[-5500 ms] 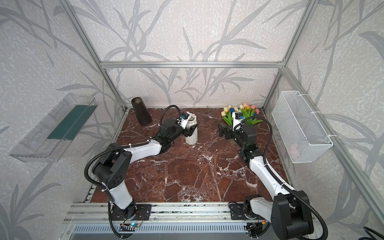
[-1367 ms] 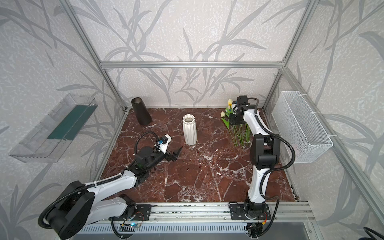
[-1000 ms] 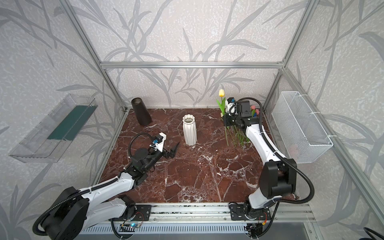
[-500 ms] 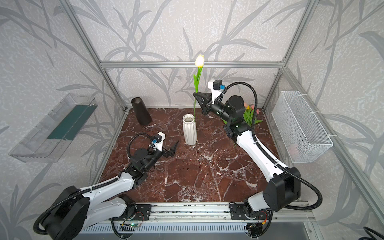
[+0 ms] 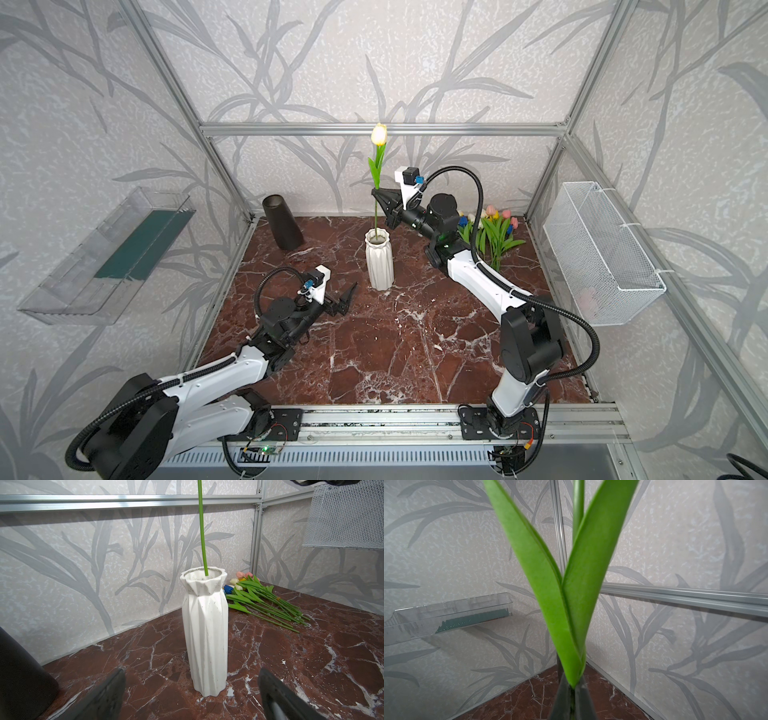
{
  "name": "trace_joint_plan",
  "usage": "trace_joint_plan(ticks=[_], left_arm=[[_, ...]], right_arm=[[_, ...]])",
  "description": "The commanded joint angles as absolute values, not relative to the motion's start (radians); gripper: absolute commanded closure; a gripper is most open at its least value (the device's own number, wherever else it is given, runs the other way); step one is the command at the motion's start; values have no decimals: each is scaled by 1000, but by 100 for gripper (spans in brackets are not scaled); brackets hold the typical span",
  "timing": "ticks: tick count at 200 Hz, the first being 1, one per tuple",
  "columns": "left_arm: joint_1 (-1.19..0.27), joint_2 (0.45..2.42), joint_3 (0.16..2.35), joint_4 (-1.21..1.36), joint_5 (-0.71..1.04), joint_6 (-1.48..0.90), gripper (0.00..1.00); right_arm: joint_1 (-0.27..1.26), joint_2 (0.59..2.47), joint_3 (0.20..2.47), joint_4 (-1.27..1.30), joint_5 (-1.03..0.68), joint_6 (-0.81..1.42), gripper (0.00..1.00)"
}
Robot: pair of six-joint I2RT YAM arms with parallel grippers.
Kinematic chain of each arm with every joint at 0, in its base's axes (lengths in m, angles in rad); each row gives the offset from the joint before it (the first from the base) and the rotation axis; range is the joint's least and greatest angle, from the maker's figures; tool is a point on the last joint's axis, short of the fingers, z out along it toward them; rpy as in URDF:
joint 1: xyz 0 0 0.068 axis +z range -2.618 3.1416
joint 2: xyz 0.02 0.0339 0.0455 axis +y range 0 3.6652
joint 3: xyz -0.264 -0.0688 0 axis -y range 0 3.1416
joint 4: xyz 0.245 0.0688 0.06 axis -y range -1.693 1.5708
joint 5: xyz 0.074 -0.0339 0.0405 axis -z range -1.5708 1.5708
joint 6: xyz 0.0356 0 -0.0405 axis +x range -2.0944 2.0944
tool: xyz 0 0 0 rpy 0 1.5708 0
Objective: Arrange the flowers into the vase
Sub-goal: 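Carry the yellow tulip over the vase and lower its stem in with the right gripper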
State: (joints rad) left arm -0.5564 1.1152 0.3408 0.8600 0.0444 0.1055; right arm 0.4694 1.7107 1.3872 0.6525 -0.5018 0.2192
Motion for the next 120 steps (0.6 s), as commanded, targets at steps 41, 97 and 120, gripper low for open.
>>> trace_joint_plan(ticks=[41, 97, 120], left_arm=[[-561, 1113, 328, 867, 26, 132, 1], [-561, 1158, 329, 906, 35, 122, 1], [-561, 1164, 333, 907, 30, 122, 1]], right_arm=[[494, 1727, 1287, 703, -524, 93, 95], [508, 1723, 1191, 644, -496, 29, 90], [514, 1713, 1189, 579, -480, -4, 83]])
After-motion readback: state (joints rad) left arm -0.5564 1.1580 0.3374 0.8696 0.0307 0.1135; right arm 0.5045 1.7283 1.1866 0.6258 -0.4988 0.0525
